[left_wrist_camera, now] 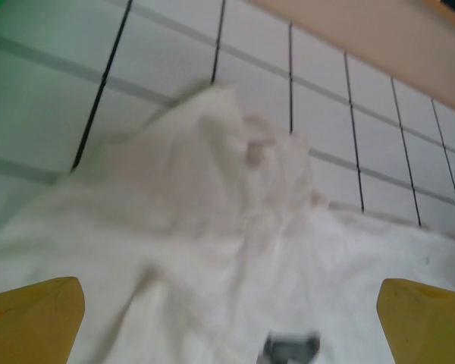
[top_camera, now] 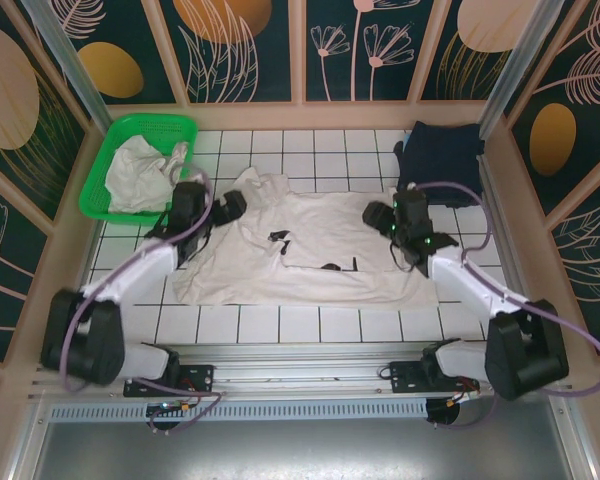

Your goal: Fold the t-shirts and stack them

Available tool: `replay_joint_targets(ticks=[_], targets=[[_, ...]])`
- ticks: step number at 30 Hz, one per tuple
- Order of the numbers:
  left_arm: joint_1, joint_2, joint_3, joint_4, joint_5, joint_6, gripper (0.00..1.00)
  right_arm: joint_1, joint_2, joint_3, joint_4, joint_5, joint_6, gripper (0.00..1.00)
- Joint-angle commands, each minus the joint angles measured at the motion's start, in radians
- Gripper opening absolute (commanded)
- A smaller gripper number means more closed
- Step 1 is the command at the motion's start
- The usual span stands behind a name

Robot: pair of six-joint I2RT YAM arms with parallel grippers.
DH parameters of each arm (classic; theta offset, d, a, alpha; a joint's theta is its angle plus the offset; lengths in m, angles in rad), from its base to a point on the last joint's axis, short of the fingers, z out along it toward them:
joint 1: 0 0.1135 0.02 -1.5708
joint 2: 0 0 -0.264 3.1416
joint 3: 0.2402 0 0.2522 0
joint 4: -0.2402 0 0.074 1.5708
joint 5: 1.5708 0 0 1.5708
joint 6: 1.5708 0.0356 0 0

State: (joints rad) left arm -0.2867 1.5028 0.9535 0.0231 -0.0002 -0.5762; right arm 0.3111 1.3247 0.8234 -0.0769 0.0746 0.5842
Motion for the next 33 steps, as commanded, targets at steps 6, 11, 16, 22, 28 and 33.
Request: replay_joint_targets(ticks=[6, 11, 16, 22, 28, 33], targets=[[0.007, 0.566, 0.631, -0.188, 0.061, 0.272, 0.88, -0.097, 0.38, 0.322, -0.169, 0.126, -0.16, 0.51], [0.007, 0.75, 0.863, -0.277, 0.024, 0.373, 0.89, -0.117, 0.572, 0.51, -0.241, 0.161, -0.218, 0.49], [0.013, 0.831, 0.922, -0.3, 0.041, 0.385, 0.89, -0.086, 0.679, 0.528, -0.233, 0.098, -0.204, 0.47], [0.04, 0.951, 1.076, -0.404, 0.052, 0.321, 0.88, -0.034, 0.73, 0.52, -0.226, 0.126, -0.154, 0.48], [0.057, 0.859, 0.895, -0.344, 0.079, 0.268, 0.87, 0.042, 0.74, 0.491, -0.261, 0.173, -0.13, 0.51], [0.057, 0.63, 0.74, -0.324, 0.083, 0.276, 0.92, 0.071, 0.711, 0.416, -0.221, 0.126, -0.092, 0.52]])
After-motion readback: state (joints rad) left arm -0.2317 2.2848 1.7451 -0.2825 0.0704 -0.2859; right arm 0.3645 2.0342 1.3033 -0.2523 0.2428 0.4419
